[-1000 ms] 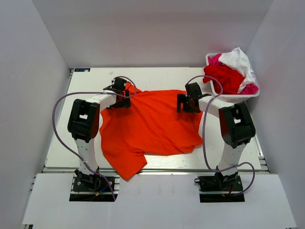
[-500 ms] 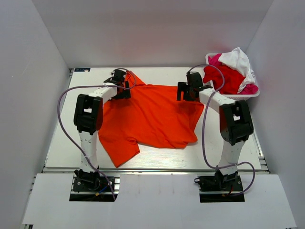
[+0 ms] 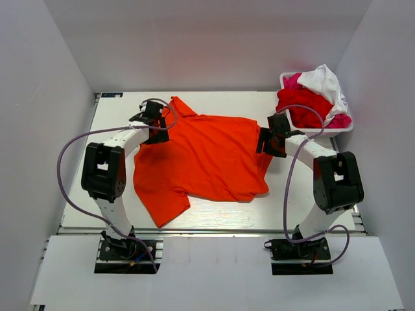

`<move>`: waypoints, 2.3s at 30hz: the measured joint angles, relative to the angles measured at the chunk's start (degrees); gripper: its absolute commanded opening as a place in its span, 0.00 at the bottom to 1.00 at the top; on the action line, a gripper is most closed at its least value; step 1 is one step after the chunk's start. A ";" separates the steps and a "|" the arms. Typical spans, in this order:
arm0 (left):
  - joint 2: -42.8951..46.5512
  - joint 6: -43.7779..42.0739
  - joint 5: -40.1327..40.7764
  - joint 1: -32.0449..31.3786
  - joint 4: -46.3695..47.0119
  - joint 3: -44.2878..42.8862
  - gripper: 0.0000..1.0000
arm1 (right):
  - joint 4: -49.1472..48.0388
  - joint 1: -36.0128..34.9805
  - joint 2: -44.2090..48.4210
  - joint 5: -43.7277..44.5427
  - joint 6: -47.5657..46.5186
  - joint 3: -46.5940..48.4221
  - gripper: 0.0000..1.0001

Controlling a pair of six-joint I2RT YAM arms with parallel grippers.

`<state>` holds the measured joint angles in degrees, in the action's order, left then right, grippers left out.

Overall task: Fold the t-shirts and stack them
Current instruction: Flatten out the tshirt

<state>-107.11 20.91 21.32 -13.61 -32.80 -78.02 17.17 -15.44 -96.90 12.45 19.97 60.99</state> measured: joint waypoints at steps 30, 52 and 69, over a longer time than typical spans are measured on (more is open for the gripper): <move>3.45 -0.39 -1.95 6.78 10.78 8.37 1.00 | -8.79 1.27 -17.46 -13.97 -1.11 14.84 0.57; -2.69 -1.01 -7.50 7.45 13.88 5.14 1.00 | -6.25 2.08 -15.04 -10.69 -2.64 15.37 0.00; -1.53 -2.45 -11.52 7.39 15.41 6.64 1.00 | 2.14 4.24 -5.14 -4.35 -3.45 14.10 0.00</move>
<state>-108.64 18.46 9.80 -6.22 -17.39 -71.37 19.31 -11.20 -102.04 8.10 16.51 75.09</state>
